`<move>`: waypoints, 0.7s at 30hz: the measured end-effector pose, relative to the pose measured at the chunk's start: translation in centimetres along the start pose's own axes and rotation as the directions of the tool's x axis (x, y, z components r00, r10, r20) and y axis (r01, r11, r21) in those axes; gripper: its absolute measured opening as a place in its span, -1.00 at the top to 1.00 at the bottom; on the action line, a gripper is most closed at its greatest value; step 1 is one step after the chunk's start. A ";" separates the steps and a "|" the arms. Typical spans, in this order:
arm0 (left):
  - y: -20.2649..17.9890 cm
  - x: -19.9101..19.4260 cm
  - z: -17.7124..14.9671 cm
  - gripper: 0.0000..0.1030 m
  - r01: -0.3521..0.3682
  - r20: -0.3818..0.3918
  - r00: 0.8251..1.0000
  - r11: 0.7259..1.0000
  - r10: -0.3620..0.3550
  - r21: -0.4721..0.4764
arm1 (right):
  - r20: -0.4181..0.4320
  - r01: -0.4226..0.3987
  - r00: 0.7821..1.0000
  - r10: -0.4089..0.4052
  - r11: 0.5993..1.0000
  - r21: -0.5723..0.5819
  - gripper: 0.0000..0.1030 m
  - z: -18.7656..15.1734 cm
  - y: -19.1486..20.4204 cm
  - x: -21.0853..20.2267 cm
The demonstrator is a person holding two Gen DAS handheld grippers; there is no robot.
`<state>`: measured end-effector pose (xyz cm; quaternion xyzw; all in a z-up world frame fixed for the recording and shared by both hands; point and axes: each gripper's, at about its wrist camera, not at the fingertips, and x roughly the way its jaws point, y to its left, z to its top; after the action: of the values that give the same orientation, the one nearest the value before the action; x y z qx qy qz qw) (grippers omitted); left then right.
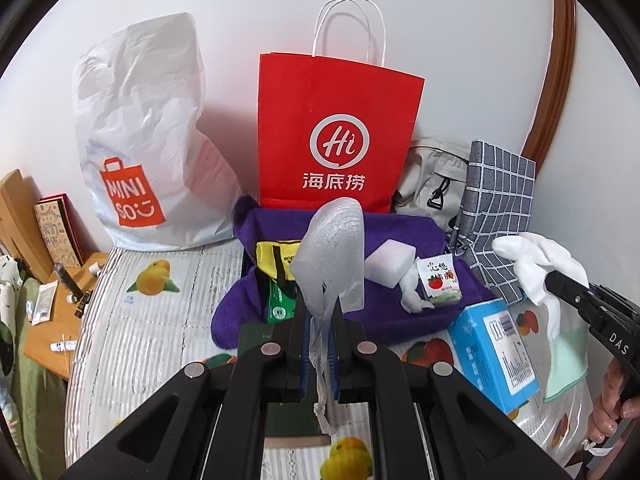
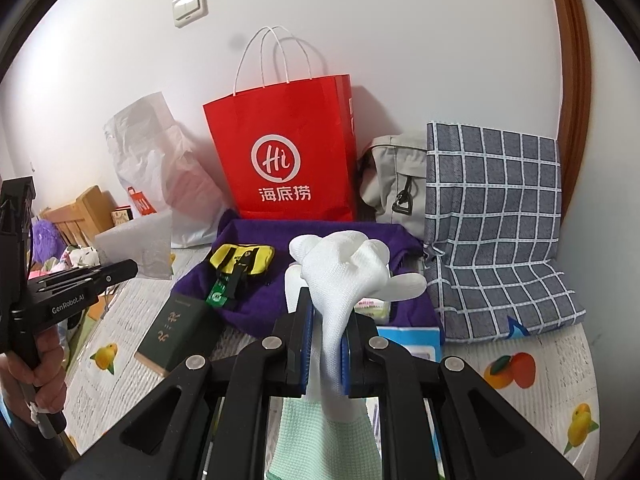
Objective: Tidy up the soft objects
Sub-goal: 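Lift and carry the glove in the right gripper and mesh bag in the left over the towel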
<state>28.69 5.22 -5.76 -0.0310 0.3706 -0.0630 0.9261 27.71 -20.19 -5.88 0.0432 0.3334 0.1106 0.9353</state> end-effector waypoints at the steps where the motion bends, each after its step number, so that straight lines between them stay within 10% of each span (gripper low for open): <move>1: 0.0 0.2 0.2 0.85 0.000 0.000 1.000 1.000 0.000 0.002 | -0.002 -0.003 1.000 0.003 1.000 0.001 0.77 0.2 0.0 0.4; 21: -0.5 6.5 5.2 0.85 -0.004 -0.022 1.000 1.000 0.004 -0.008 | -0.003 -0.041 0.999 0.041 0.999 0.022 0.78 5.7 -0.5 6.7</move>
<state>36.88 3.88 -6.33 -0.0334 0.3812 -0.0600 0.9219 36.40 -19.10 -5.67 0.0602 0.3353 0.1261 0.9317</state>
